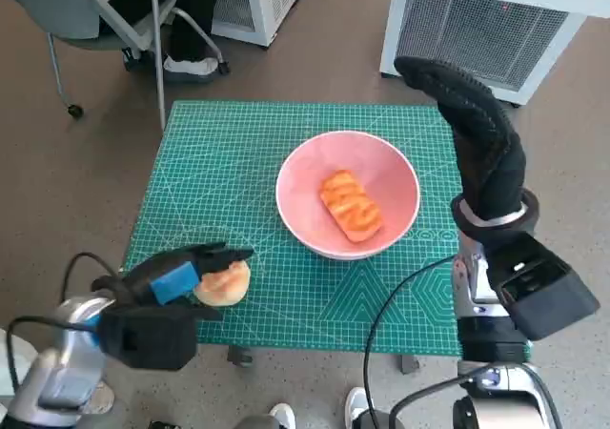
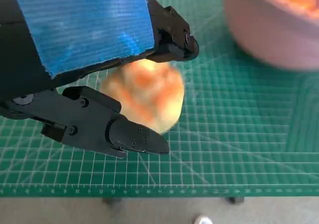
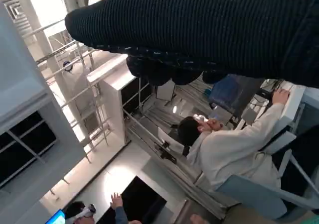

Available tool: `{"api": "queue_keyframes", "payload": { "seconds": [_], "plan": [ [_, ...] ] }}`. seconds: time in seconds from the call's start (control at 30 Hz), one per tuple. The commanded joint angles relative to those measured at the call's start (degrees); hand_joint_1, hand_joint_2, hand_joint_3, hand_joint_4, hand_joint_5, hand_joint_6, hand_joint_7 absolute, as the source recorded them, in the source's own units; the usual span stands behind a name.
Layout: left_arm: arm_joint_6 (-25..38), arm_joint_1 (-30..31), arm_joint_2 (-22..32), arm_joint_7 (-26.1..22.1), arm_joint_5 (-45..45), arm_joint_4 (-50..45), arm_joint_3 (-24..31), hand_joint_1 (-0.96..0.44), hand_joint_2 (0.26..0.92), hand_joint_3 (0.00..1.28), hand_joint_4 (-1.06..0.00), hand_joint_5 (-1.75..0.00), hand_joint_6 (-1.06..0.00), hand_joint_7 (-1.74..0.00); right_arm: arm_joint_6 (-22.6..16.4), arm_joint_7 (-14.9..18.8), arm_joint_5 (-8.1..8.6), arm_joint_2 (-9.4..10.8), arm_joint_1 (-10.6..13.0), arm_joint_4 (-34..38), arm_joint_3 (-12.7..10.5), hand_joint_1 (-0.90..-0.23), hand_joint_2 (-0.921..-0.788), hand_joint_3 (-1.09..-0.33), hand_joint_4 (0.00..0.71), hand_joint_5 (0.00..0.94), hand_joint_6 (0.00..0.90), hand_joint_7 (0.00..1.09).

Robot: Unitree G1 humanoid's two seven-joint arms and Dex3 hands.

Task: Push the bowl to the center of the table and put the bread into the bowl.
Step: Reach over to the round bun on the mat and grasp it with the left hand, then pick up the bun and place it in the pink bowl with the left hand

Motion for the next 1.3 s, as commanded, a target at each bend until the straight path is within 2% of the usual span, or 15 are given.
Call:
{"api": "queue_keyframes", "payload": {
  "seconds": [0.03, 0.1, 0.13, 0.17, 0.2, 0.23, 0.27, 0.3, 0.43, 0.7, 0.93, 1.1, 1.3],
  "plan": [
    [0.76, -1.35, -0.58, 0.0, 1.27, 2.76, -1.92, -0.26, 0.894, 0.0, -0.47, -0.06, -0.48, -0.19, 0.24, 0.42, 0.22, -0.47, 0.16, 0.31, -0.21, -0.571, -0.921, -0.818, 0.252, 0.033, -0.001, 0.61],
    [0.36, -1.91, -1.01, 1.07, 2.02, 4.35, -2.37, -0.22, 0.9, 0.0, -0.56, -0.09, -0.45, -0.4, 0.24, 0.4, 0.2, -0.55, 0.14, 0.36, -0.25, -0.571, -0.921, -0.819, 0.251, 0.033, -0.001, 0.61],
    [-0.18, -2.07, -1.18, 1.85, 2.21, 5.2, -2.45, -0.21, 0.902, 0.0, -0.58, -0.1, -0.44, -0.45, 0.22, 0.38, 0.16, -0.57, 0.16, 0.32, -0.25, -0.571, -0.921, -0.819, 0.251, 0.033, -0.001, 0.61],
    [-0.58, -2.18, -1.27, 2.41, 2.3, 5.79, -2.52, -0.18, 0.908, 0.0, -0.61, -0.2, -0.44, -0.57, 0.22, 0.36, 0.13, -0.59, 0.18, 0.29, -0.25, -0.571, -0.921, -0.819, 0.251, 0.034, -0.001, 0.61],
    [-1.6, -2.3, -1.42, 3.39, 2.15, 6.87, -2.36, -0.16, 0.912, 0.0, -0.59, -0.34, -0.44, -0.66, 0.15, 0.34, 0.06, -0.58, 0.23, 0.27, -0.22, -0.571, -0.921, -0.819, 0.251, 0.034, -0.001, 0.61],
    [-2.33, -2.39, -1.5, 4.1, 2.02, 7.66, -2.27, -0.13, 0.914, 0.04, -0.58, -0.53, -0.46, -0.79, 0.11, 0.32, 0.02, -0.56, 0.26, 0.25, -0.2, -0.572, -0.921, -0.82, 0.251, 0.034, -0.001, 0.61],
    [-3.29, -2.51, -1.59, 4.94, 1.83, 8.6, -2.09, -0.08, 0.916, 0.1, -0.55, -0.81, -0.47, -1.0, 0.09, 0.28, -0.03, -0.54, 0.32, 0.15, -0.18, -0.573, -0.921, -0.82, 0.251, 0.034, -0.001, 0.61],
    [-4.03, -2.6, -1.61, 5.57, 1.68, 9.29, -2.0, -0.05, 0.918, 0.13, -0.54, -0.98, -0.48, -1.12, 0.08, 0.25, -0.07, -0.52, 0.35, 0.09, -0.16, -0.573, -0.921, -0.821, 0.251, 0.034, -0.001, 0.61],
    [-6.63, -3.19, -1.26, 7.44, 1.13, 11.05, -1.42, -0.01, 0.918, 0.16, -0.57, -1.25, -0.52, -1.23, 0.03, 0.08, -0.29, -0.41, 0.49, -0.25, -0.1, -0.573, -0.921, -0.826, 0.248, 0.034, -0.001, 0.61],
    [-7.13, -4.21, 0.27, 7.39, -1.22, 5.39, 2.33, 0.0, 0.917, 0.17, -0.57, -1.32, -0.54, -1.24, -0.3, 0.14, -0.28, -0.41, 0.37, 0.24, -0.18, -0.574, -0.921, -0.826, 0.246, 0.035, -0.001, 0.6],
    [-4.61, -6.97, 0.04, 6.28, -4.34, -1.85, 6.4, 0.0, 0.92, 0.16, -0.52, -1.34, -0.58, -1.23, -0.23, 0.26, -0.11, -0.29, 0.14, 0.4, -0.12, -0.574, -0.921, -0.827, 0.244, 0.037, -0.001, 0.6],
    [-2.0, -11.51, -1.59, 6.8, -6.04, -6.23, 7.93, 0.0, 0.92, 0.16, -0.5, -1.31, -0.6, -1.24, -0.33, 0.48, 0.11, -0.15, -0.13, 0.83, -0.03, -0.574, -0.921, -0.826, 0.244, 0.038, -0.001, 0.6],
    [0.37, -18.73, -5.03, 8.2, -5.64, -7.75, 6.39, 0.0, 0.921, 0.16, -0.51, -1.28, -0.6, -1.27, -0.74, 0.77, 0.2, -0.28, -0.49, 1.75, -0.08, -0.577, -0.921, -0.818, 0.246, 0.041, -0.001, 0.6]
  ]
}}
